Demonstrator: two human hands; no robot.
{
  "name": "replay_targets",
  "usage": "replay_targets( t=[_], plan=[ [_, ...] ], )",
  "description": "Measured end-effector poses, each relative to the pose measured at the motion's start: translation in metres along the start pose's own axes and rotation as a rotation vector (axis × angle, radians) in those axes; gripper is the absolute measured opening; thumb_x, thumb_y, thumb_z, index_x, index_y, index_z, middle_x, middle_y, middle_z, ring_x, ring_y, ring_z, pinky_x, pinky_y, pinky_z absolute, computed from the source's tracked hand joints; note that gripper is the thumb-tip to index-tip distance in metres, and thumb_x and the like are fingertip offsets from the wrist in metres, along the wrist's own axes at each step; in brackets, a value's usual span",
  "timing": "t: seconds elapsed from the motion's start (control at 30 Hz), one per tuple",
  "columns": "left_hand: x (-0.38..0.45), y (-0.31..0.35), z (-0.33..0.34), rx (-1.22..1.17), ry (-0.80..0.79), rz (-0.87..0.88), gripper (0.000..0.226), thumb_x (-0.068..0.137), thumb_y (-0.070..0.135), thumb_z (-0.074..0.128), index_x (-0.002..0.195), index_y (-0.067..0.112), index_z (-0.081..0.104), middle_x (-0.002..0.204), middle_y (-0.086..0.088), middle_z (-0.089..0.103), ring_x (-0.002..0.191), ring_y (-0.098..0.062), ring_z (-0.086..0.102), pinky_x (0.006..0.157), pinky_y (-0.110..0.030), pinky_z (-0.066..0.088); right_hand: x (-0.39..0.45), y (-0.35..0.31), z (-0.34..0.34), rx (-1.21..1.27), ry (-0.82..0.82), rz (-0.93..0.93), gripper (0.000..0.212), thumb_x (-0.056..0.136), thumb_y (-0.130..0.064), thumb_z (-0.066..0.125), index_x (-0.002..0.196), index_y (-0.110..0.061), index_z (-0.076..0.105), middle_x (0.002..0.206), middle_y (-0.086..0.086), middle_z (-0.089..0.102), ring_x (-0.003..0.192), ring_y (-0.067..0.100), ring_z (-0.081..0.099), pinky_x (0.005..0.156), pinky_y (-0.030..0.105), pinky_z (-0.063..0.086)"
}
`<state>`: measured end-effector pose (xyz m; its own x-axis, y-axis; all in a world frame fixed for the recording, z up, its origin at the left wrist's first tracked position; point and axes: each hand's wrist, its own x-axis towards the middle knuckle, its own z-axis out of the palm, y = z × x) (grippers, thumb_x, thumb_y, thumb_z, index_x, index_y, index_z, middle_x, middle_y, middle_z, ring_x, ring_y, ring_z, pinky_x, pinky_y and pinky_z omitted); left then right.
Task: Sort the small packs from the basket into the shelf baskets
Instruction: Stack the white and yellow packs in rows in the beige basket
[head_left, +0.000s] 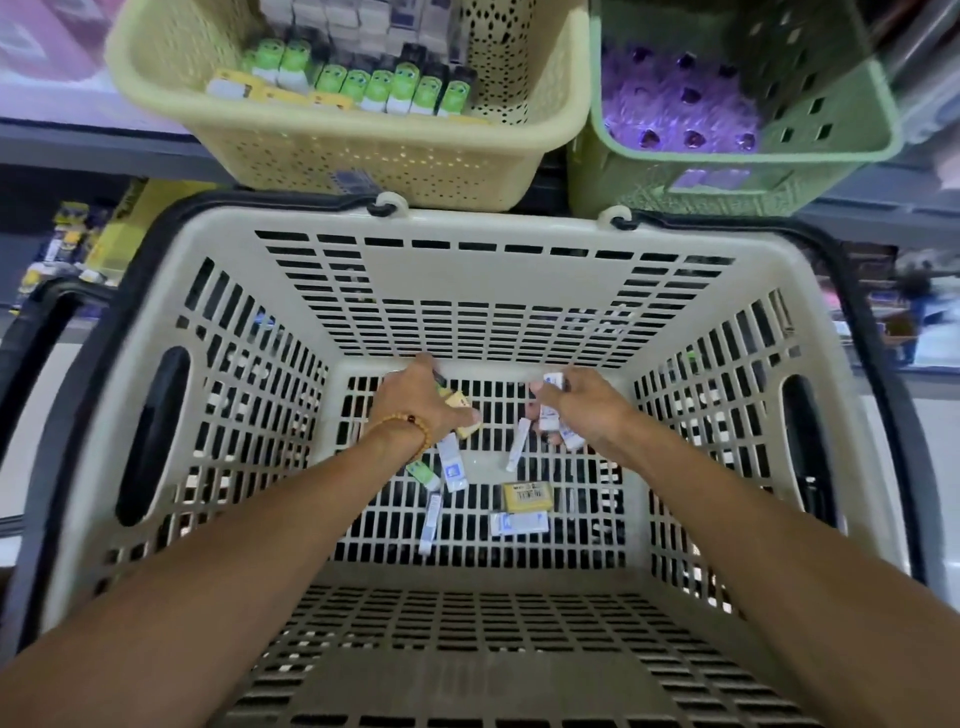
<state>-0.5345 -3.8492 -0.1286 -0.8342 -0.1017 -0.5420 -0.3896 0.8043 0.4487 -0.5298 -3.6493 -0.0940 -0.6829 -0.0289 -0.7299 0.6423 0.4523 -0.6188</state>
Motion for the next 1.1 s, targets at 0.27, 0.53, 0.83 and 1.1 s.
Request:
replay_targets(
  t=[0.27, 0.53, 0.83, 1.1],
  plan=[
    [-0.002, 0.012, -0.002, 0.038, -0.16, 0.124, 0.071, 0.059, 0.029, 0.09, 0.118, 0.02, 0.053, 0.107, -0.003, 0.059, 0.093, -0.02, 0.058, 0.081, -0.025, 0.049, -0.005, 0.01, 0.015, -0.432, -0.055, -0.054, 0.016, 0.099, -0.027, 0.054, 0.114, -0.024, 0.051, 0.136, 0.004, 0.047, 0.074, 0.011, 0.056, 0.059, 0.024, 0.048],
    [-0.007, 0.011, -0.019, 0.023, -0.26, 0.193, 0.06, 0.065, 0.035, 0.087, 0.113, 0.024, 0.052, 0.109, -0.005, 0.057, 0.09, -0.02, 0.054, 0.071, -0.022, 0.042, -0.002, -0.002, 0.023, -0.549, 0.037, -0.056, 0.044, 0.089, -0.023, 0.066, 0.128, -0.007, 0.052, 0.12, 0.01, 0.059, 0.091, 0.018, 0.056, 0.072, 0.023, 0.043],
    [-0.053, 0.033, -0.101, -0.517, -0.211, 0.21, 0.046, 0.068, 0.032, 0.085, 0.105, 0.019, 0.061, 0.082, 0.002, 0.07, 0.052, -0.004, 0.056, 0.044, -0.019, 0.043, -0.069, -0.086, 0.003, -0.339, 0.136, -0.387, 0.008, 0.09, -0.02, 0.067, 0.093, -0.013, 0.063, 0.072, -0.001, 0.059, 0.054, 0.006, 0.051, 0.052, 0.023, 0.04],
    [-0.104, 0.032, -0.198, -0.941, -0.038, 0.338, 0.036, 0.059, 0.036, 0.086, 0.088, 0.029, 0.066, 0.062, 0.006, 0.064, 0.039, -0.006, 0.043, 0.035, -0.017, 0.034, -0.132, -0.168, 0.007, -0.067, 0.107, -0.665, 0.007, 0.093, -0.015, 0.065, 0.095, -0.015, 0.058, 0.053, -0.005, 0.057, 0.042, 0.011, 0.048, 0.039, 0.023, 0.037]
  ],
)
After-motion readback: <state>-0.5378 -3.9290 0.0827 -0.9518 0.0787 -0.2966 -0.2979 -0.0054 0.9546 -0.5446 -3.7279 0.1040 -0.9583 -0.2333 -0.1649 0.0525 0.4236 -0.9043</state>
